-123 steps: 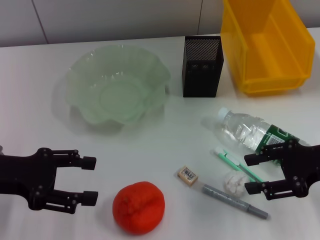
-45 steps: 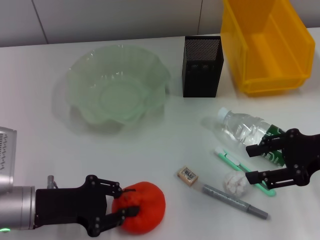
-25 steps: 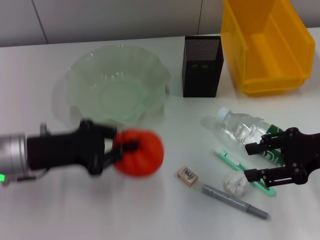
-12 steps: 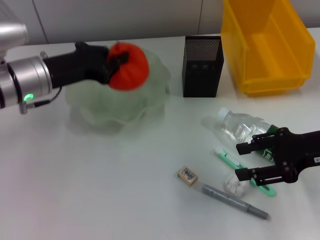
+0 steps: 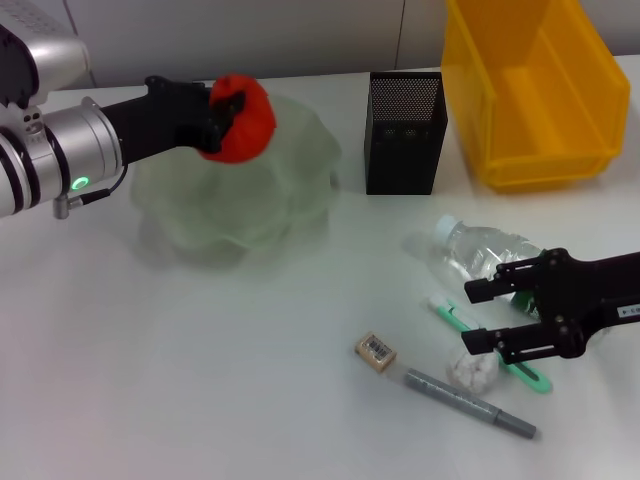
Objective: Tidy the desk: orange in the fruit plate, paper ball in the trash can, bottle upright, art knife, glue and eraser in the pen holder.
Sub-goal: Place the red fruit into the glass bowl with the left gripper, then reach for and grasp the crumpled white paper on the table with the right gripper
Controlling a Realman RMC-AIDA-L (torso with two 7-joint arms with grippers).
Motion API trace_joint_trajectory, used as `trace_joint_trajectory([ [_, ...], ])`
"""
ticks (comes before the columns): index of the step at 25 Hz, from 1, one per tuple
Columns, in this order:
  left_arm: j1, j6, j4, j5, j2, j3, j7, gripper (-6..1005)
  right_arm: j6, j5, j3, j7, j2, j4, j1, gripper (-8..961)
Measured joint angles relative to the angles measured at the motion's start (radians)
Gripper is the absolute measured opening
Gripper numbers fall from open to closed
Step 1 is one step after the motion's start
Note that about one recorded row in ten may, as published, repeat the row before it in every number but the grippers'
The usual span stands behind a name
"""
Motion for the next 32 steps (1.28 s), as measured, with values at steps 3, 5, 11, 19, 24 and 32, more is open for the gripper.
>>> trace_joint_trajectory([
  [3,0.011,-0.006,0.002,-0.077,-0.001,0.037,0.034,164,0.004,0.000,-0.001,0.000,0.000,0.001,0.003,662],
  [5,0.016,-0.010,0.000,-0.105,-0.001,0.054,0.056,184,0.010,0.000,-0.001,0.000,0.000,0.001,0.003,662],
  [11,0.016,-0.021,-0.002,-0.121,-0.001,0.073,0.066,293,0.014,0.000,-0.001,0.000,0.001,0.002,0.004,662],
  [19,0.037,-0.002,0.009,-0.131,0.001,0.068,0.066,545,0.016,0.000,0.001,0.001,0.001,-0.004,0.009,662],
  [24,0.110,0.191,0.057,-0.147,0.014,0.053,0.059,747,0.013,0.001,-0.007,0.090,0.001,-0.077,0.019,663],
  [32,0.252,0.517,0.099,-0.135,0.043,0.045,0.047,865,-0.015,-0.111,-0.258,0.444,-0.002,-0.383,0.037,663],
])
